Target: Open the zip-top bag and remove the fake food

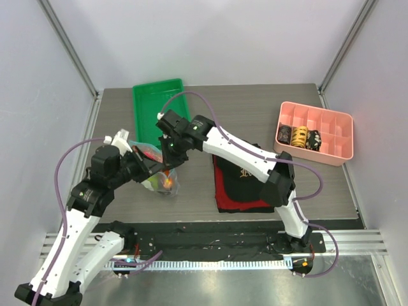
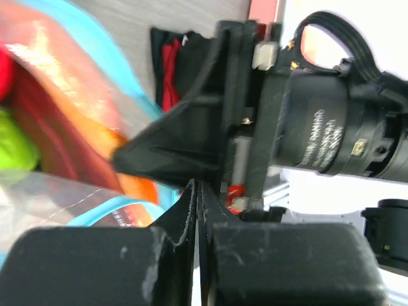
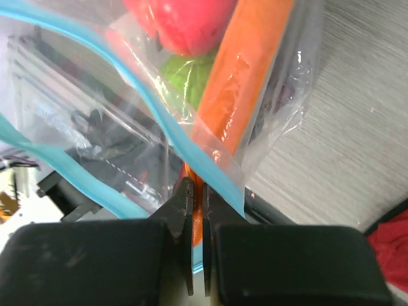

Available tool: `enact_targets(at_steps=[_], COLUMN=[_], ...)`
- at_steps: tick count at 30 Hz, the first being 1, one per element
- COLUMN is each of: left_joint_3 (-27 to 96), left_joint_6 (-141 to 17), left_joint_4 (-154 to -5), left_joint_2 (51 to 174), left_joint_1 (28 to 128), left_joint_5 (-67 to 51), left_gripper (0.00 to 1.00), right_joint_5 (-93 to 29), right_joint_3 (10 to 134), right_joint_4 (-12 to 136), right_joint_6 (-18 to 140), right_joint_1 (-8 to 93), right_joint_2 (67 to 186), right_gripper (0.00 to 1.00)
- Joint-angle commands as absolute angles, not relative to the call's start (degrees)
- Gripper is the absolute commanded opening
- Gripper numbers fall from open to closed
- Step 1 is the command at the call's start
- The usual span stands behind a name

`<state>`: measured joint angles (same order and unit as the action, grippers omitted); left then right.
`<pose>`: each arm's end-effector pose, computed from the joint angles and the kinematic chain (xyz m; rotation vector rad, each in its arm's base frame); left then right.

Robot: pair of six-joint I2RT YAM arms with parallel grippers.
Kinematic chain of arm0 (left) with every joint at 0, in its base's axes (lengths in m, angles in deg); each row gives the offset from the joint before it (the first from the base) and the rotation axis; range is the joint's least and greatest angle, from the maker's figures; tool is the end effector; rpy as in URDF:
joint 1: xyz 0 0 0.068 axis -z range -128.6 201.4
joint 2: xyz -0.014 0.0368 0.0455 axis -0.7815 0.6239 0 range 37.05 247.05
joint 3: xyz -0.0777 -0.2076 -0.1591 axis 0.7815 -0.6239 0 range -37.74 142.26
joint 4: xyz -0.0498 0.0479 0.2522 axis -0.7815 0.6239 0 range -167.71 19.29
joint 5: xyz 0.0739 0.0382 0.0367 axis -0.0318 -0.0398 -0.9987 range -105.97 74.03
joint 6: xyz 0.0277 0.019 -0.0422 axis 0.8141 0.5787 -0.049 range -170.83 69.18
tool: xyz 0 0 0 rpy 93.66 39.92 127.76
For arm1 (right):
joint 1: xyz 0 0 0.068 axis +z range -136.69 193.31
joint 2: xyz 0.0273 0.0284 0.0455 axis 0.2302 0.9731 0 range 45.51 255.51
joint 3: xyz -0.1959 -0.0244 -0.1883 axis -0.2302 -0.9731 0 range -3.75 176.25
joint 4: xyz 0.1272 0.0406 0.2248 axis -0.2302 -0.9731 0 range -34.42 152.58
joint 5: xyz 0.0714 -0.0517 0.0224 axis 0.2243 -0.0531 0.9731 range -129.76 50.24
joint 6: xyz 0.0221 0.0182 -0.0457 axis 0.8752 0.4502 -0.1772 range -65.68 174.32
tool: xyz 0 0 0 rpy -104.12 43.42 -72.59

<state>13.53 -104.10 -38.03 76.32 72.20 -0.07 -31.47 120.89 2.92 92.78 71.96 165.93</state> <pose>0.1262 -0.0584 0.3400 -0.4384 2.1724 -1.0504 0.2327 0.3919 0.3290 -0.5420 2.6916 0.7716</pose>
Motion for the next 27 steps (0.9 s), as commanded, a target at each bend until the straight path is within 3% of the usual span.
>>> enact_targets(at_steps=[1,11,16,18,19,20,24,25,27], left_joint_3=[10.2,7.5,10.9,13.8,14.8,15.8,21.2,21.8,23.1], left_joint_6=[-101.8,-98.2,-99.2,-100.1,-101.0,-103.8,-113.5,-115.0,-118.6], left_joint_4=[-31.9,-27.9,-32.2,-32.7,-32.7,-32.5,-26.0,-22.9,-20.0], left_joint_2=[72.2,70.4,73.3,74.0,73.8,73.2,74.6,75.3,76.2], left_joint_1=[73.1,73.1,73.0,73.1,73.1,73.0,73.0,73.1,73.1], left_joint_5=[1.6,-2.9,3.5,5.7,5.9,4.9,1.2,1.6,1.6], left_gripper=[0.00,0.00,0.00,0.14,0.27,0.47,0.68,0.80,0.85], right_joint_5=[-27.0,-12.0,-15.4,-18.1,-18.2,-18.6,-22.6,-23.6,-25.0], right_joint_3=[123.0,113.5,107.7,106.7,105.9,105.3,100.1,98.5,95.8], right_joint_4=[6.9,9.1,10.5,12.4,15.0,16.3,22.1,25.0,26.8], right_joint_6=[98.3,100.6,95.7,95.6,96.3,96.6,96.5,96.6,96.9], right_joint_1=[66.8,63.4,64.6,65.6,65.9,66.2,67.8,67.7,67.8], right_joint_2=[161.5,150.4,147.6,147.9,148.7,149.1,149.7,149.5,149.3], right_gripper=[0.01,0.01,0.01,0.01,0.01,0.02,0.01,0.01,0.02])
